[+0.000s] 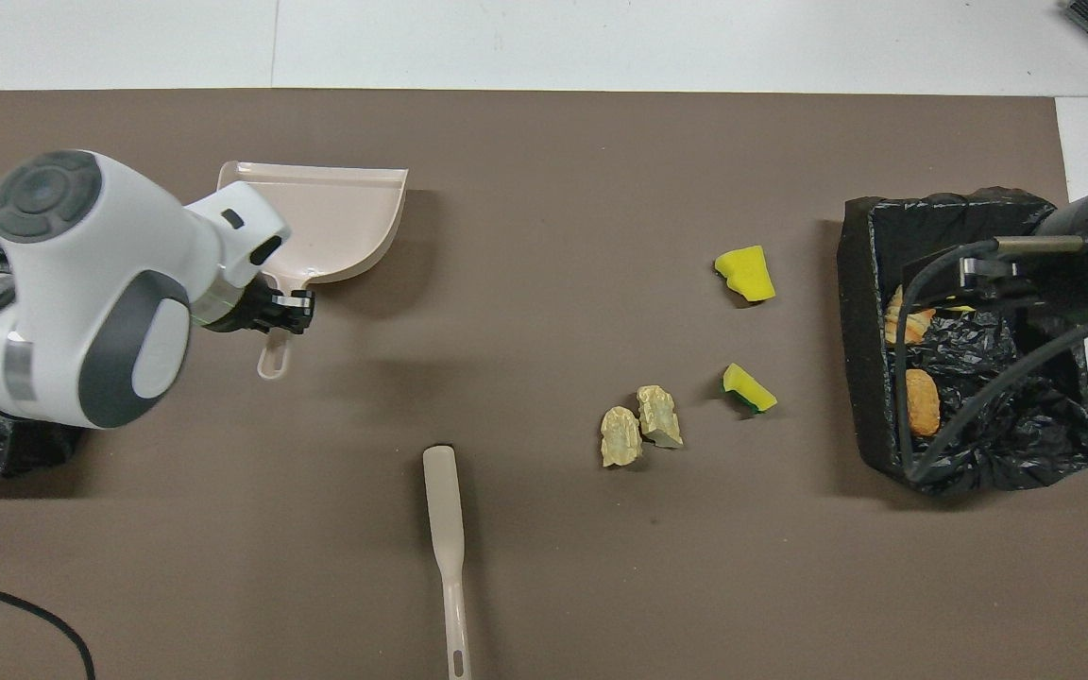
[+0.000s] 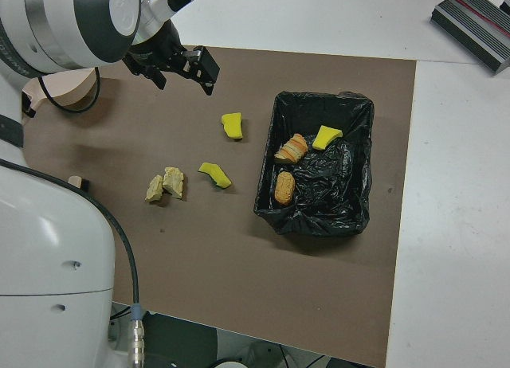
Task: Sweep and dump trash in bin
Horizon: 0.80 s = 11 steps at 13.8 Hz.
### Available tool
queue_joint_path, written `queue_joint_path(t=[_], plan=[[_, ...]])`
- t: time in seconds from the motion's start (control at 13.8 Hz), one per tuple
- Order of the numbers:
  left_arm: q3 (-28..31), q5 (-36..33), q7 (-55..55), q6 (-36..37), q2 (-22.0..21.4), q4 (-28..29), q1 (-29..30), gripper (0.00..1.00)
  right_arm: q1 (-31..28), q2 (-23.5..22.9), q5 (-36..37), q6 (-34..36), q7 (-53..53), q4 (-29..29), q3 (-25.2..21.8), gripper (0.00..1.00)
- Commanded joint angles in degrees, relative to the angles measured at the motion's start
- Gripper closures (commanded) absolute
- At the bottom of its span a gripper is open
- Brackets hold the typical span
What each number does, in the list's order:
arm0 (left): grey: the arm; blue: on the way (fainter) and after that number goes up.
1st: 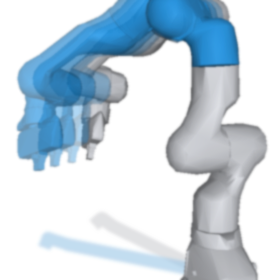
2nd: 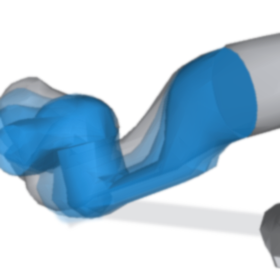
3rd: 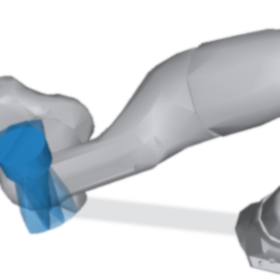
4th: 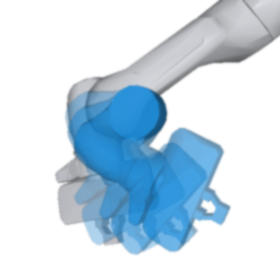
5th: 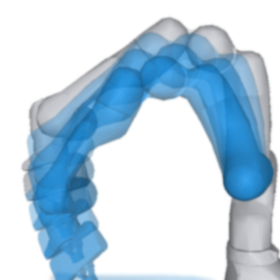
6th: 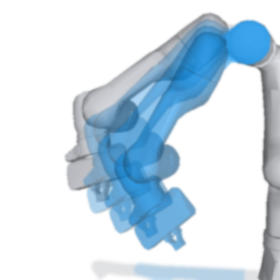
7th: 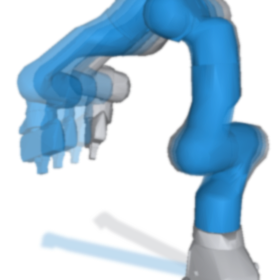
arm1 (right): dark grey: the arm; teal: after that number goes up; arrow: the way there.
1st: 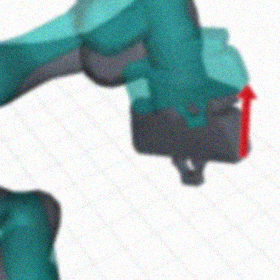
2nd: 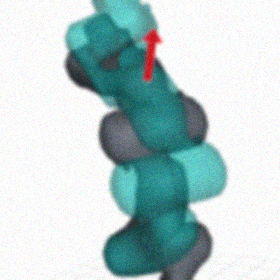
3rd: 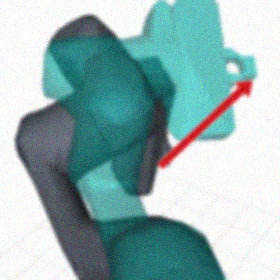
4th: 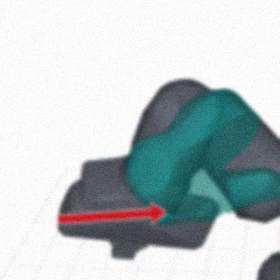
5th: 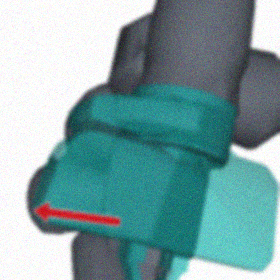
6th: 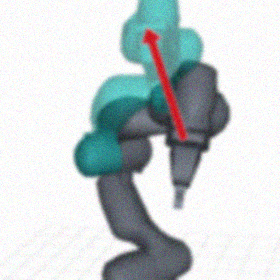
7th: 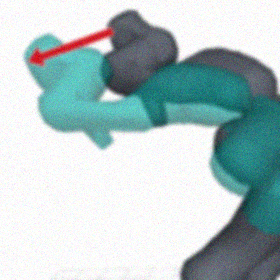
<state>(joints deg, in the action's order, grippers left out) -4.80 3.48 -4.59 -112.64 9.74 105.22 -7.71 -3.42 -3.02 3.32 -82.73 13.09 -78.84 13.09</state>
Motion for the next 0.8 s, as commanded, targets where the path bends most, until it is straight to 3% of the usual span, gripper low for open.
queue_joint_path(t=[0.0, 0.36, 0.51, 0.72], plan=[[-0.65, -0.76, 11.67, 4.61, 0.72, -3.44, 4.88, 1.00, -0.71, -0.06, -1.39, 0.64, -1.66, 0.62, 0.36, 0.00], [-0.65, -2.34, 34.24, 5.24, 1.42, -3.80, 11.04, 1.00, 0.86, 1.08, -3.05, 0.20, 0.61, -2.88, 1.40, 0.00], [-0.65, -5.30, 40.86, 5.85, 1.42, -3.54, 11.75, 1.00, 4.80, 2.39, -5.25, -2.77, 4.12, -7.35, 2.20, 0.00], [-0.65, -8.66, 54.02, 5.51, 1.51, -2.75, 11.93, 1.00, 15.24, 2.76, -6.30, -9.44, 12.89, -14.82, 2.29, 0.00]])
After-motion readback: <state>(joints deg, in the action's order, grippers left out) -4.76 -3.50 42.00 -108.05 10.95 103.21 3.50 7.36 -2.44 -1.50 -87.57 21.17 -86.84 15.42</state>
